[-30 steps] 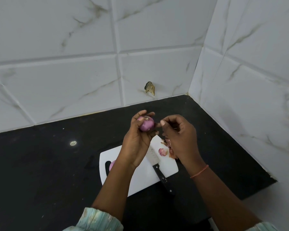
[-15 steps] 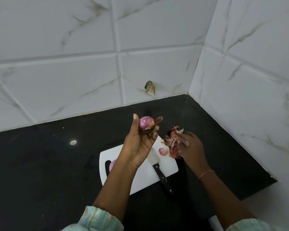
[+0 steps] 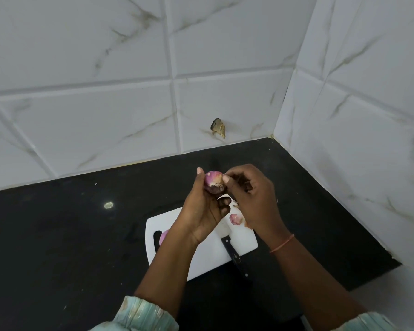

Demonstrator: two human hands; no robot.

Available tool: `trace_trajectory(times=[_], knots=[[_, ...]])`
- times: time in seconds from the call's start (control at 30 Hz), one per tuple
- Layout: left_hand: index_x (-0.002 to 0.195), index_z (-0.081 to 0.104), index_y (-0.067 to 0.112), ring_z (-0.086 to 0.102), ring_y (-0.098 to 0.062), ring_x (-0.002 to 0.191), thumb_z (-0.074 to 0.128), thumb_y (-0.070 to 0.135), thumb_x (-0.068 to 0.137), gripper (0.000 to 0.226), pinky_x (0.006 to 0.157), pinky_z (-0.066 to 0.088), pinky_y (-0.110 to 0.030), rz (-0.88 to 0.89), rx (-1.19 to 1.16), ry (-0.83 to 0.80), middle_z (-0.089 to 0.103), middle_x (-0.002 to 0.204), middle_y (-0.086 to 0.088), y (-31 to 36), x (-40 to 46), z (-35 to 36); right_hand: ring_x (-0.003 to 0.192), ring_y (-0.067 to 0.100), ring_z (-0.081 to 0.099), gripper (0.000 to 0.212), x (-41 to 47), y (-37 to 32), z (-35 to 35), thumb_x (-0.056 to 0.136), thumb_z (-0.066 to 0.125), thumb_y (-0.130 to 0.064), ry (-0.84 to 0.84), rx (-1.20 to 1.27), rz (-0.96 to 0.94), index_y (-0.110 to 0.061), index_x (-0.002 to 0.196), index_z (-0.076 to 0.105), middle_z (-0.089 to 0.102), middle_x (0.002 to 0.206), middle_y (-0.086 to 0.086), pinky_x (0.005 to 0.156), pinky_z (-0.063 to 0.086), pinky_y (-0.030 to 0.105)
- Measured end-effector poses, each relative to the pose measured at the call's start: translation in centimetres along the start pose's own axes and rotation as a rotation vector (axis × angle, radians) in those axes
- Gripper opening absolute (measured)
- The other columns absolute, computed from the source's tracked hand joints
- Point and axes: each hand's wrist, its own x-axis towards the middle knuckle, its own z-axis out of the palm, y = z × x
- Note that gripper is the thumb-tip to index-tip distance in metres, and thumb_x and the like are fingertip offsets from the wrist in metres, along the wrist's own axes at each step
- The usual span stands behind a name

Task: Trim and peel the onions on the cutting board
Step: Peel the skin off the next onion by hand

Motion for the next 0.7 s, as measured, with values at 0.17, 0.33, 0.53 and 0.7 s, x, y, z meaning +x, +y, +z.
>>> trace_trajectory(times=[0.17, 0.33, 0.53, 0.7], knots=[[0.110, 0.063, 0.006, 0.049, -0.011, 0.060, 0.044, 0.063, 0.094, 0.063, 0.052, 0.045, -0.020, -0.053, -0.059, 0.058, 0.064, 0.082, -0.008, -0.2, 0.1, -0.2, 0.080, 0.004, 0.063, 0.015, -0.4, 0.9, -0.3, 0.096, 0.054, -0.006, 0.064, 0.011, 0.208, -0.013, 0.101, 0.067, 0.066, 0.091, -0.005, 0.067, 0.050, 0.013], [0.127, 0.058, 0.000, 0.065, -0.018, 0.071, 0.064, 0.037, 0.093, 0.051, 0.062, 0.059, -0.024, -0.005, -0.233, 0.181, 0.069, 0.109, -0.022, -0.4, 0.5, -1.7, 0.086, 0.011, 0.061, 0.015, -2.8, 4.7, -0.3, 0.092, 0.063, -0.026, -0.328, -0.277, 0.566, -0.018, 0.104, 0.063, 0.063, 0.101, -0.003, 0.074, 0.053, 0.029], [0.123, 0.057, 0.003, 0.070, -0.029, 0.085, 0.038, 0.027, 0.101, 0.038, 0.083, 0.056, -0.033, -0.028, -0.239, 0.210, 0.071, 0.110, -0.022, -1.5, 0.4, -3.7, 0.106, 0.016, 0.053, 0.050, -8.6, 6.8, 1.8, 0.083, 0.067, -0.048, -0.738, -0.612, 0.559, -0.024, 0.121, 0.045, 0.051, 0.128, -0.003, 0.084, 0.051, 0.032], [0.116, 0.063, 0.016, 0.068, -0.023, 0.082, 0.031, 0.028, 0.105, 0.036, 0.072, 0.054, -0.029, 0.117, 0.164, 0.465, 0.072, 0.105, -0.012, -6.0, 1.8, -5.2, 0.106, 0.017, 0.059, 0.039, -9.6, 6.9, 2.7, 0.092, 0.061, -0.026, -0.625, -0.586, 0.494, -0.021, 0.125, 0.042, 0.057, 0.121, 0.003, 0.085, 0.051, 0.030]])
